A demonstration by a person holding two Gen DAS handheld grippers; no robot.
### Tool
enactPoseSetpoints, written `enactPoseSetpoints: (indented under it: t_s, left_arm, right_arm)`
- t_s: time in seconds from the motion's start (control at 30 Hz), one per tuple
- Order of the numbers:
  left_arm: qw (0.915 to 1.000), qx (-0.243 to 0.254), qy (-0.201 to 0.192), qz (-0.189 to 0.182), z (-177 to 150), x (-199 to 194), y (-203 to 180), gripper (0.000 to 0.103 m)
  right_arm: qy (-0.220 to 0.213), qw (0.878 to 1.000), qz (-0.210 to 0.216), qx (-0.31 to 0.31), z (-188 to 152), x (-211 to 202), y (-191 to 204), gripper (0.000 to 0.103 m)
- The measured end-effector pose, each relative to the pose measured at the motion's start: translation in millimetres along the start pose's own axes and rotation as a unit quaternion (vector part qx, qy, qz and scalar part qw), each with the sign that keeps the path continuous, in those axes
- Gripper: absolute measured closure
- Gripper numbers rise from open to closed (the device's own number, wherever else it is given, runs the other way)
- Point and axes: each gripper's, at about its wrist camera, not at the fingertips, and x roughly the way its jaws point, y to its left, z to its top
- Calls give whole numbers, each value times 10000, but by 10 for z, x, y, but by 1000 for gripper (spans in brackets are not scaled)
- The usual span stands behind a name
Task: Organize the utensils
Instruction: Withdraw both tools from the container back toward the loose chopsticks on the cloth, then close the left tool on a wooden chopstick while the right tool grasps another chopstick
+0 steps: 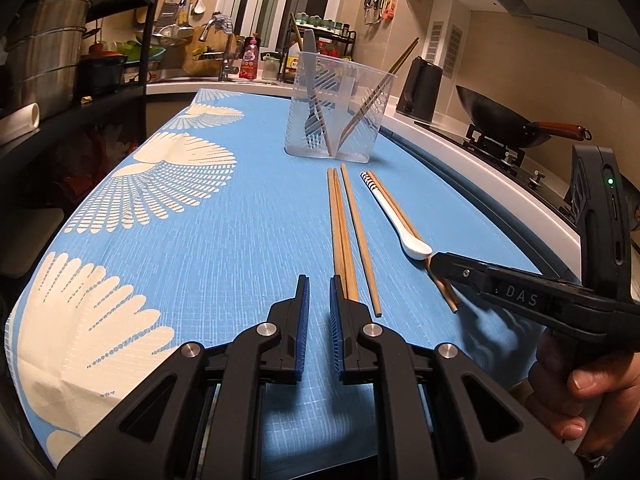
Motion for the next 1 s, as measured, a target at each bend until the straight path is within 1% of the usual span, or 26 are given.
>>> enactPoseSetpoints:
  t_s: [0.1,0.2,0.3,0.37,0.43,0.5,0.57,0.73,0.8,0.9,0.97,1.0]
  left_arm:
    - [10000,31,36,-11,-1,14,-11,92]
    - [10000,-3,2,-1,3,-3,4,92]
    - [10000,7,-7,-16,10,-5,-7,92]
    - [10000,12,23,-25,15,15,-22,92]
    - [10000,32,65,-32,9,34,-29,92]
    - [9999,49,118,-13,0,57,-37,92]
    - [9998,53,167,-9,-5,81,-42,92]
    - [9998,30,212,-29,-8,107,-34,92]
    - [9997,46,218,-25,-12,108,-37,92]
    - [9999,32,146,-53,4,92,-42,92]
    - [9998,17,126,-132,13,90,-40,92]
    - [9998,79,164,-112,10,106,-59,92]
  right_arm:
    - [-4,9998,-161,-97,-8,1,21,87]
    - [-57,9997,-234,0,-12,-43,-38,87]
    - [-172,9996,-180,167,-7,-97,-115,87]
    - [-64,9996,-246,111,-19,-42,-118,87]
    - [-81,9996,-279,40,-27,-45,-87,86]
    - [-51,9995,-306,-15,-25,-39,-61,88]
    - [-45,9985,-497,-219,-32,-32,-21,93]
    - [-56,9969,-686,-368,-52,-54,-9,93]
    - [-61,9961,-774,-420,-58,-60,-13,97]
    - [-102,9950,-928,-361,-63,-90,-58,97]
    - [-127,9950,-963,-246,-62,-112,-124,97]
    - [-132,9950,-966,-226,-60,-117,-143,97]
